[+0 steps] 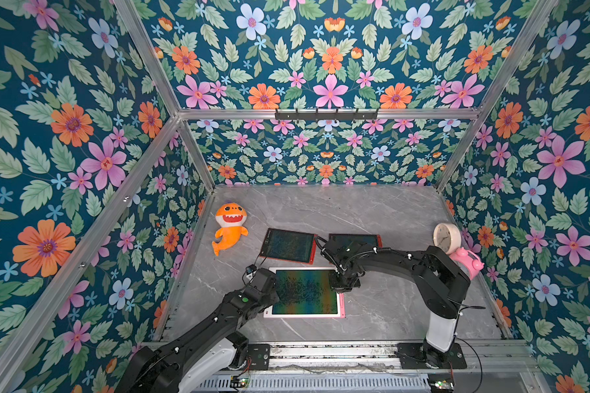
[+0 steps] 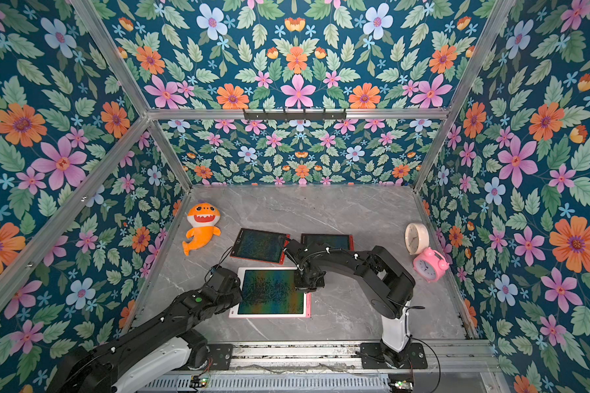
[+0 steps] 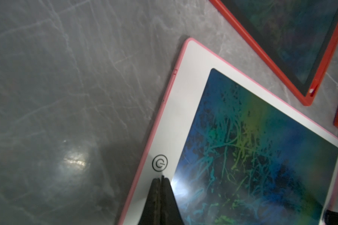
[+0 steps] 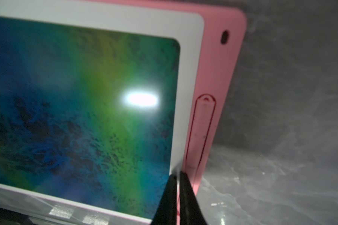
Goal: Place the stylus back onto the writing tablet
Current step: Adjust the stylus on the writing tablet, then reset both arms
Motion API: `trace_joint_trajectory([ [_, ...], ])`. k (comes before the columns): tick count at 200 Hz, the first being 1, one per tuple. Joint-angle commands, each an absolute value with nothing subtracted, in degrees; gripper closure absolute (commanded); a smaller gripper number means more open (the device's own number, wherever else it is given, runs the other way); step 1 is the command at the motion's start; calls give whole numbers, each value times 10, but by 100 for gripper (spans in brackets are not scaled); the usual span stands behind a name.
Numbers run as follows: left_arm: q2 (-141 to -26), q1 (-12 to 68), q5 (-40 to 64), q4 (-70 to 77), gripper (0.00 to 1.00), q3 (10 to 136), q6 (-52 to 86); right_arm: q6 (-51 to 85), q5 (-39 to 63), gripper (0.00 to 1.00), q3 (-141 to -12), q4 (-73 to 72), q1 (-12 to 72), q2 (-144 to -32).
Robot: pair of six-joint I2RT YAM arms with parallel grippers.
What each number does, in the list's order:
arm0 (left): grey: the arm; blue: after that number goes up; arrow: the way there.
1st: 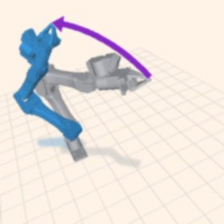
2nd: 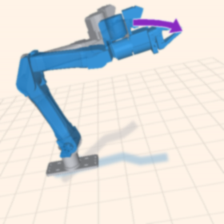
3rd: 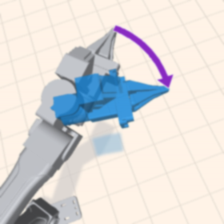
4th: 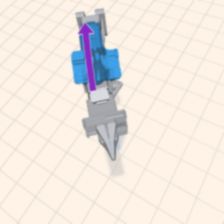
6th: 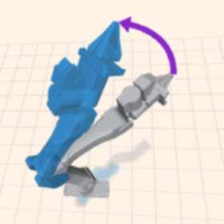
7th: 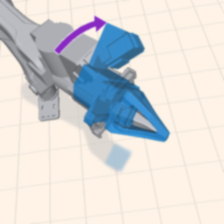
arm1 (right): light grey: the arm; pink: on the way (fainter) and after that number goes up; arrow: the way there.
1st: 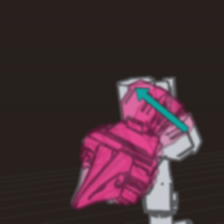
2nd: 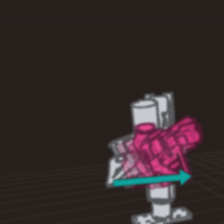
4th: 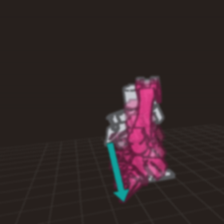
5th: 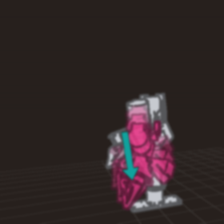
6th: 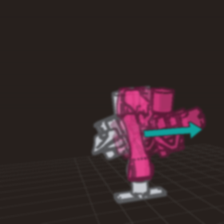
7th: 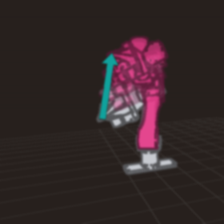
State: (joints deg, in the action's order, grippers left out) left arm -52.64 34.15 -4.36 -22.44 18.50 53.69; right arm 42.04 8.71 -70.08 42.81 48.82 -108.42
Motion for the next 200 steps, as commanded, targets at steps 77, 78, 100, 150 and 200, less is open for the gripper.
trace_joint_trajectory([
  [77, -525, 341, -48, -279, 100, 228, 506, 432, 28, 91, -679, 435, 489, -1047],
  [78, -525, 341, -49, -280, 100, 229, 505, 432, 27, 90, -679, 435, 489, -1044],
  [100, -507, 340, -100, -303, 100, 280, 487, 425, -1, 89, -664, 432, 478, -976],
  [150, -423, 340, -320, -255, 49, 374, 381, 361, -59, 74, -556, 373, 377, -710],
  [200, -347, 340, -473, 199, 5, 251, 52, 193, -148, 18, -366, 202, 223, -396],
])
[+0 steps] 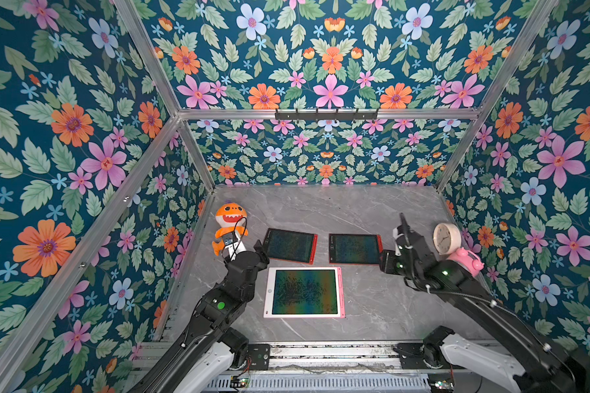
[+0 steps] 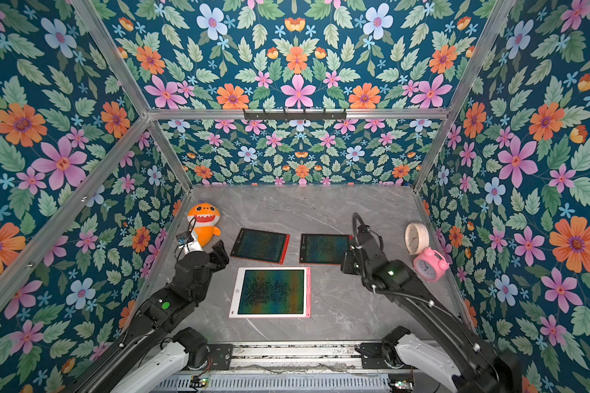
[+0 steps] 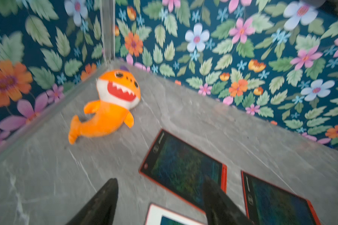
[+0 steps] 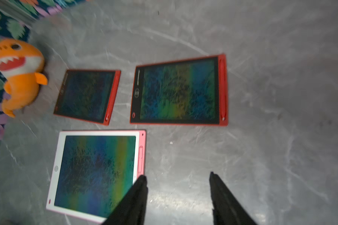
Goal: Place the stylus back onto the writing tablet
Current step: Reset both arms
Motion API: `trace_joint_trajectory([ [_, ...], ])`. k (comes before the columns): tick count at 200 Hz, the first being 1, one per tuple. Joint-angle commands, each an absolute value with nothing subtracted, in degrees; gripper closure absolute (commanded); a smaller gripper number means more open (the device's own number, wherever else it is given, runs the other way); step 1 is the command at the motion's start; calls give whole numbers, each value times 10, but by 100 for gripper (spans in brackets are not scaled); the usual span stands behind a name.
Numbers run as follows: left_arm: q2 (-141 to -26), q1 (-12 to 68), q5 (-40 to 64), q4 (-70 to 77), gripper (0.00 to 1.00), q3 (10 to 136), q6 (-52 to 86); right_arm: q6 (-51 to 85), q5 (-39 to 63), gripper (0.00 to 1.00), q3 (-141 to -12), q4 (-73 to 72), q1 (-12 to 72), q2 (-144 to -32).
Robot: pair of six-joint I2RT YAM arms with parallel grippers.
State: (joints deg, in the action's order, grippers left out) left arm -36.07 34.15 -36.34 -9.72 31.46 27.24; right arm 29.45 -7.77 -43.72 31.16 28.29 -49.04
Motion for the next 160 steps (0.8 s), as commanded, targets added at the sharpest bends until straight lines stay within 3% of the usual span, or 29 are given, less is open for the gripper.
trace_joint_trajectory([
  [1, -347, 340, -474, 211, 5, 246, 43, 190, -149, 17, -361, 196, 219, -389],
  [9, -353, 337, -476, 317, 1, 211, -34, 162, -152, 1, -318, 151, 191, -345],
  [24, -394, 314, -479, 444, 0, 178, -118, 89, -112, 1, -220, 17, 139, -277],
  [40, -446, 263, -456, 434, 0, 189, -80, 99, -84, 1, -164, -62, 77, -264],
  [80, -541, 115, -313, 463, 0, 152, 67, 145, -72, 1, -130, -145, -40, -442],
  [132, -662, 69, -299, 545, 0, 104, 125, 95, -117, 1, -67, -490, -55, -610],
  [160, -741, 63, -261, 597, 0, 108, 81, 75, -50, 1, -133, -440, -55, -674],
])
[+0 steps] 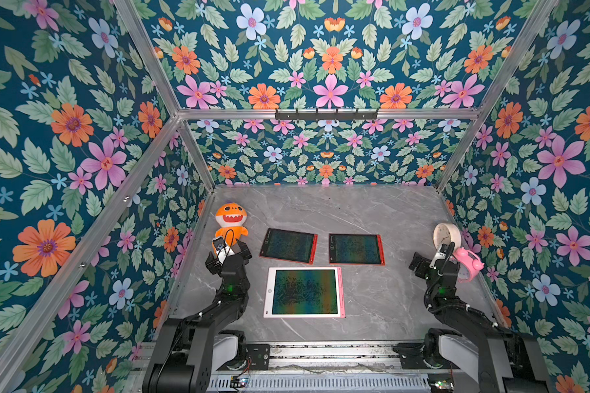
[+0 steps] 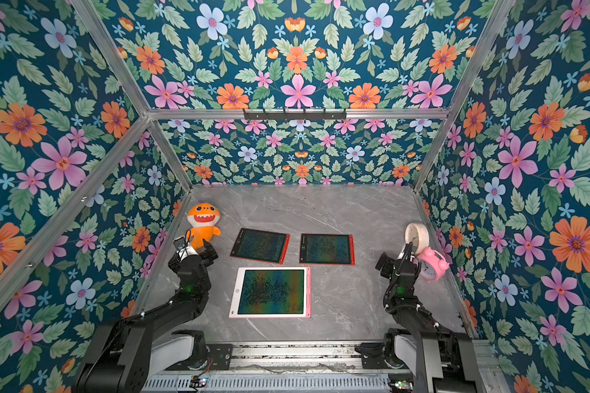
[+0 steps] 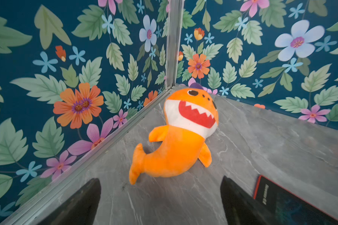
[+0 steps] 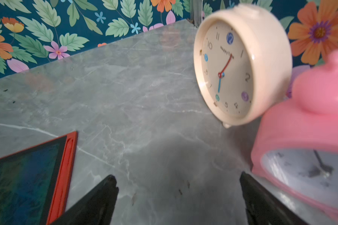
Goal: Place the stylus back onto the writing tablet
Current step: Reset both arms
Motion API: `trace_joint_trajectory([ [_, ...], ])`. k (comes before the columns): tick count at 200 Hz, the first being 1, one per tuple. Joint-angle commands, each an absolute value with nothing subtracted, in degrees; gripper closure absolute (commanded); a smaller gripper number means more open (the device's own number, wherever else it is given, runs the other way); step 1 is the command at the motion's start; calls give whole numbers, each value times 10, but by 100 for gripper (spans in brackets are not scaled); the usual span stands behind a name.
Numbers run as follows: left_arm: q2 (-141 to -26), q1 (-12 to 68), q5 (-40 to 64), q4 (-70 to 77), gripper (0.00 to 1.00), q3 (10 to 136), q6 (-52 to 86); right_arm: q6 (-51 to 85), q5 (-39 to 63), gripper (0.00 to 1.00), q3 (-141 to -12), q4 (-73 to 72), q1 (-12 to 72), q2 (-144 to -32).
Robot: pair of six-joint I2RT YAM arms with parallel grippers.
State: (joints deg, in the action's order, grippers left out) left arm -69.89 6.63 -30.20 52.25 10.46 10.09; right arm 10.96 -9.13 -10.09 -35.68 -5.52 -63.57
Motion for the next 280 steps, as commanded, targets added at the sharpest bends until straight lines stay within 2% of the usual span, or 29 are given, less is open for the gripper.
trace_joint_trajectory([
  [1, -743, 63, -260, 598, 0, 108, 80, 75, -50, 1, -134, -441, -55, -677],
  [12, -770, 60, -272, 626, 1, 111, 72, 96, -48, 1, -135, -454, -54, -702],
  [28, -786, 49, -246, 630, 0, 121, 69, 93, -52, 1, -79, -746, -55, -844],
  [34, -789, 47, -237, 624, 1, 127, 65, 79, -20, 1, -66, -814, -54, -887],
  [49, -800, 41, -214, 629, 0, 135, 51, 68, -21, 1, -96, -618, -41, -795],
  [65, -851, 33, -201, 726, 0, 118, 37, 65, -35, 1, -131, -634, -40, -843],
  [71, -888, 24, -174, 789, 1, 113, 27, 64, -31, 1, -151, -561, -35, -829],
  [77, -900, 20, -132, 752, 5, 121, 27, 66, -28, 1, -171, -495, -35, -812],
  [83, -922, 21, -117, 772, 7, 133, 13, 60, -33, 1, -161, -545, -31, -824],
  [88, -933, 21, -114, 773, 3, 142, 7, 56, -34, 1, -150, -591, -31, -839],
  [98, -911, 20, -119, 684, 2, 162, 23, 58, -36, 1, -145, -563, -28, -820],
  [110, -924, 20, -127, 735, 1, 154, 20, 61, -42, 1, -126, -606, -28, -822],
  [119, -921, 20, -134, 718, 2, 155, 24, 60, -57, 1, -115, -658, -27, -838],
  [156, -919, 23, -142, 714, 0, 157, 23, 61, -81, 1, -158, -551, -16, -829],
  [170, -920, 29, -152, 714, 0, 157, 19, 52, -57, 1, -171, -525, -14, -827],
  [250, -921, 33, -158, 714, 0, 158, 16, 28, -43, 1, -167, -541, -4, -832],
  [266, -921, 34, -159, 714, 0, 158, 17, 63, -118, 1, -159, -553, -4, -832],
  [280, -920, 34, -159, 713, 0, 158, 16, 71, -101, 1, -145, -572, -17, -827],
])
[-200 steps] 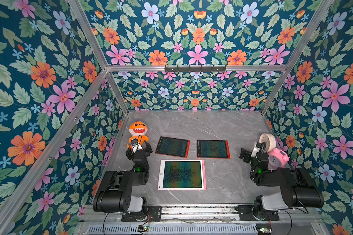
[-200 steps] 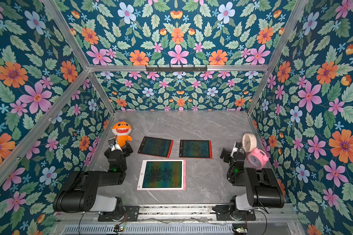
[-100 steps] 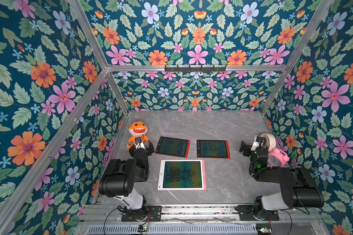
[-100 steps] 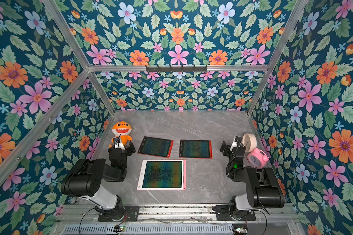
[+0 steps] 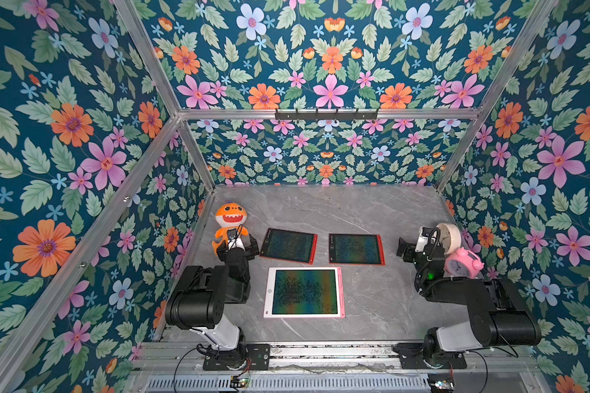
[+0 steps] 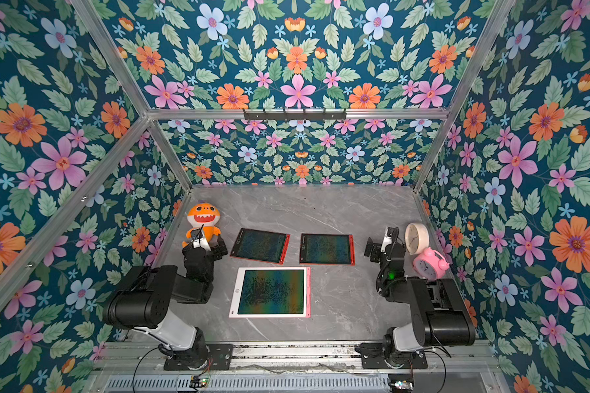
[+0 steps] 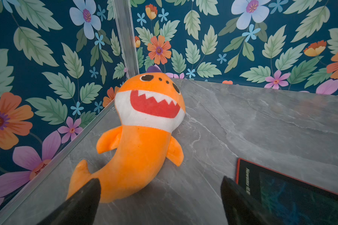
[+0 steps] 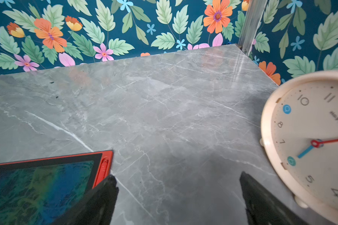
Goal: Place the stylus back onto the writing tablet
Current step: Reset both arms
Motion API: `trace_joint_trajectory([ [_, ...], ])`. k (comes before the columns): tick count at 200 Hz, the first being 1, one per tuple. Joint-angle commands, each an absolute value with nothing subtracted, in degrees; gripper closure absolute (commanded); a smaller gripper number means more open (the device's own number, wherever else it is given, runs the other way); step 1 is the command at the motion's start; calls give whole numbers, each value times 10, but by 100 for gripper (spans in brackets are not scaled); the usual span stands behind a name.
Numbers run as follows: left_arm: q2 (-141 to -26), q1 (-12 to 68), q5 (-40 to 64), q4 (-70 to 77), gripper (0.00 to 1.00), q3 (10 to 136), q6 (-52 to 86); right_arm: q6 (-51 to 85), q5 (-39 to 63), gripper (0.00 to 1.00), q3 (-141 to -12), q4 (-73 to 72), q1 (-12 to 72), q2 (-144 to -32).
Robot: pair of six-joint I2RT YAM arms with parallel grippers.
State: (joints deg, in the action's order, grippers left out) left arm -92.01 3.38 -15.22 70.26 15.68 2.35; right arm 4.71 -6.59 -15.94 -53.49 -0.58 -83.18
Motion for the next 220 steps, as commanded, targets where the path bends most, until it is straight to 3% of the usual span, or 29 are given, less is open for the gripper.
trace_joint_trajectory([
  [1, -920, 34, -159, 713, 0, 158, 16, 70, -100, 1, -145, -573, -17, -827],
  [24, -921, 36, -163, 713, 0, 158, 16, -11, 69, 1, -146, -576, -5, -826],
  [37, -920, 36, -163, 713, 0, 158, 16, 6, 33, 1, -128, -601, -7, -820],
  [56, -920, 37, -163, 714, 0, 158, 16, 69, -106, 1, -111, -656, -14, -833],
  [73, -921, 38, -165, 713, 0, 158, 16, 61, -34, 1, -106, -645, -33, -821],
  [89, -920, 38, -165, 714, 0, 158, 15, -17, 146, 1, -127, -615, -26, -828],
  [115, -920, 38, -165, 715, 0, 157, 15, 83, -94, 1, -110, -649, -29, -828],
  [125, -920, 38, -166, 716, 0, 156, 14, 68, -47, 1, -104, -651, -34, -822],
  [142, -920, 40, -169, 719, 0, 156, 12, -19, 150, 1, -118, -634, -24, -828],
  [165, -920, 41, -171, 720, 0, 156, 12, 5, 87, 1, -118, -639, -24, -831],
  [186, -921, 42, -172, 720, 0, 155, 11, 12, 62, 1, -166, -529, -23, -825],
  [220, -921, 42, -172, 720, 0, 156, 11, 16, 60, 1, -172, -527, -23, -830],
])
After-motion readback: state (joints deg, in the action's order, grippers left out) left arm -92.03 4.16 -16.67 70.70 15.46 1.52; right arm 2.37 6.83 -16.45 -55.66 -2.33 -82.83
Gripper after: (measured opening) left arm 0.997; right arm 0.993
